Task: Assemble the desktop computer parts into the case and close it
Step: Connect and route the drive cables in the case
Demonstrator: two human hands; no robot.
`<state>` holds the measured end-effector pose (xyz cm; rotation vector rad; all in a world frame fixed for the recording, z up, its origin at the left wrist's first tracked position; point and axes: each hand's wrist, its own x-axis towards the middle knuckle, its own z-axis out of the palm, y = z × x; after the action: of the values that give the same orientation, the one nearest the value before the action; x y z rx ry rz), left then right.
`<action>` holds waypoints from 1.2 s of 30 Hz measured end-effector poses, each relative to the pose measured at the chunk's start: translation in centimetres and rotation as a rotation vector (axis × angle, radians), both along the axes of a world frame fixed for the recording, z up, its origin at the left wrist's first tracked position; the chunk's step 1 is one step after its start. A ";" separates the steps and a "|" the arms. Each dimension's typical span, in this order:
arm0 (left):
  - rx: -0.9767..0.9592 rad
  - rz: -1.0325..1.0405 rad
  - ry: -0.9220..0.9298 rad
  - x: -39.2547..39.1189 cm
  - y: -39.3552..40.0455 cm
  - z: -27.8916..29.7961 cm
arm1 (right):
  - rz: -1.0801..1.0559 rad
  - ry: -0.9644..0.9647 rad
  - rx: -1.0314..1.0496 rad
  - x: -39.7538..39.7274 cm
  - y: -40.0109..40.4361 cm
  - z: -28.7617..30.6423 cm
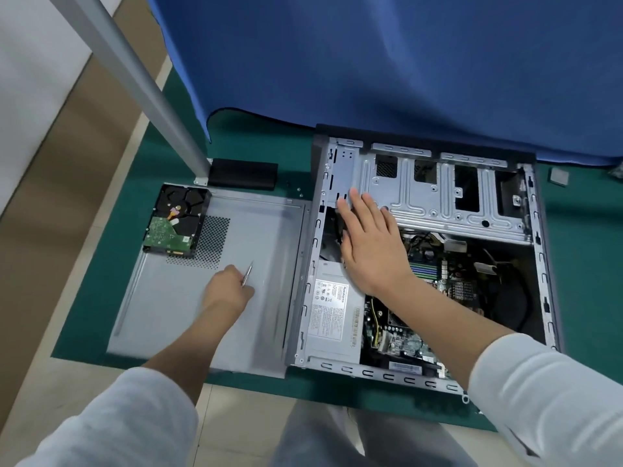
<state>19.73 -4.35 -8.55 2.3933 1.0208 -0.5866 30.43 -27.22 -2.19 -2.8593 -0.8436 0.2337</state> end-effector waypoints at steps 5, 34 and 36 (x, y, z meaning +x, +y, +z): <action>-0.349 0.224 -0.479 3.0 -1.8 5.5 | 0.004 0.015 0.033 0.0 0.1 0.5; 0.219 -0.207 0.129 3.4 4.9 -0.6 | -0.011 -0.007 0.322 -1.8 3.3 -0.3; 0.222 -0.180 0.105 3.6 4.8 -1.0 | -0.006 0.007 0.320 -1.8 3.3 -0.1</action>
<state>23.37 0.40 -9.51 2.6958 0.9631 -0.7009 28.64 -23.88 -2.30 -2.5610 -0.7900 0.0968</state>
